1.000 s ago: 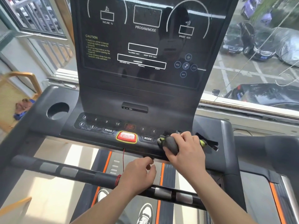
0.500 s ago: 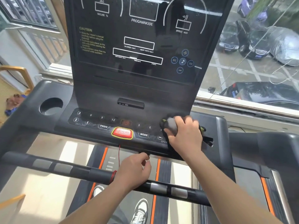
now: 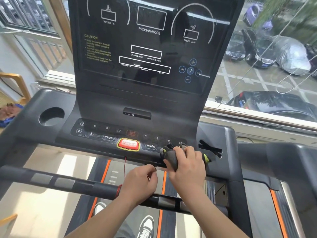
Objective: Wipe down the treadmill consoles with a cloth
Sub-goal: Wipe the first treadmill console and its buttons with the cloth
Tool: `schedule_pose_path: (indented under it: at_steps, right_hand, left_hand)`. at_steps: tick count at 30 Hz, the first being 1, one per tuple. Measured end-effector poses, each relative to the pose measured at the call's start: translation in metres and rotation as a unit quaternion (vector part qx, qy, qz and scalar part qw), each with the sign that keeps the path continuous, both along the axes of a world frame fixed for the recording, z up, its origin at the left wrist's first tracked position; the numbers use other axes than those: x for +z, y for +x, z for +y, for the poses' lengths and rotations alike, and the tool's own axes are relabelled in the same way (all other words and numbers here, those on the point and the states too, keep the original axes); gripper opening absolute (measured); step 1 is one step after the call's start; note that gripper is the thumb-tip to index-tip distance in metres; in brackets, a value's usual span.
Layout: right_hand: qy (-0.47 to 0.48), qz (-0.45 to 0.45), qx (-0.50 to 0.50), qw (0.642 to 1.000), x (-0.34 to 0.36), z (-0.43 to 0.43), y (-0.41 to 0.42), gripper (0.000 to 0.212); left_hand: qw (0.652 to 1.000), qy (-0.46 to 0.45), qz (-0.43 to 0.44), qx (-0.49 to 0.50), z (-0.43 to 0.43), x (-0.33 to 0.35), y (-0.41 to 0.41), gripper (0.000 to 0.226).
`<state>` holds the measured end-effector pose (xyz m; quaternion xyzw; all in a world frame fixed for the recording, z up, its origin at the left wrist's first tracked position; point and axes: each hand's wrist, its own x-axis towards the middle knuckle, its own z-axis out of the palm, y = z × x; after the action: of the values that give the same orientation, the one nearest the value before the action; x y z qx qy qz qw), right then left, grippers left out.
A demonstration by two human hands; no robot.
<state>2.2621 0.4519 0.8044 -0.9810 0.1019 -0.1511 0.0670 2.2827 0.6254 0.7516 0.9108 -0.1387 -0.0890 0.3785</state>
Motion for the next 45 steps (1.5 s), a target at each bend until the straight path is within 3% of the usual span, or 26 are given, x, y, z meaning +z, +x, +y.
schedule_pose_path:
  at_steps: [5, 10, 15, 19, 25, 33, 39, 45]
  right_hand:
    - [-0.017, 0.049, 0.001, 0.999, 0.008, 0.008, 0.042, 0.041]
    - [0.026, 0.105, -0.025, 0.994, 0.024, 0.032, 0.085, 0.044]
    - [0.018, 0.073, 0.052, 0.996, 0.017, 0.048, 0.064, 0.039]
    - [0.017, 0.105, 0.129, 0.986, 0.023, 0.015, 0.065, 0.047]
    - [0.037, 0.140, -0.063, 0.988, 0.032, -0.018, 0.085, 0.058]
    - [0.025, 0.109, -0.008, 0.994, 0.025, 0.023, 0.053, 0.043]
    - [0.044, 0.172, -0.001, 0.984, 0.037, 0.039, 0.075, 0.048]
    - [0.087, 0.188, -0.014, 0.978, 0.047, 0.077, 0.112, 0.055]
  left_hand:
    - [1.000, -0.004, 0.016, -0.007, 0.002, 0.005, -0.002, 0.017]
    - [0.998, -0.019, 0.056, -0.012, 0.005, 0.013, 0.001, 0.018]
    - [0.996, -0.031, 0.088, 0.001, 0.009, 0.012, 0.008, 0.019]
    - [0.995, -0.021, 0.101, -0.008, 0.008, 0.012, 0.007, 0.017]
    - [0.992, -0.026, 0.122, -0.002, 0.008, 0.019, 0.005, 0.014]
    - [0.994, -0.009, 0.111, 0.002, 0.005, 0.024, 0.004, 0.019]
    - [0.989, 0.024, 0.138, -0.045, 0.003, 0.025, 0.006, 0.025]
    - [0.983, -0.018, 0.166, -0.082, 0.018, 0.035, 0.016, 0.022]
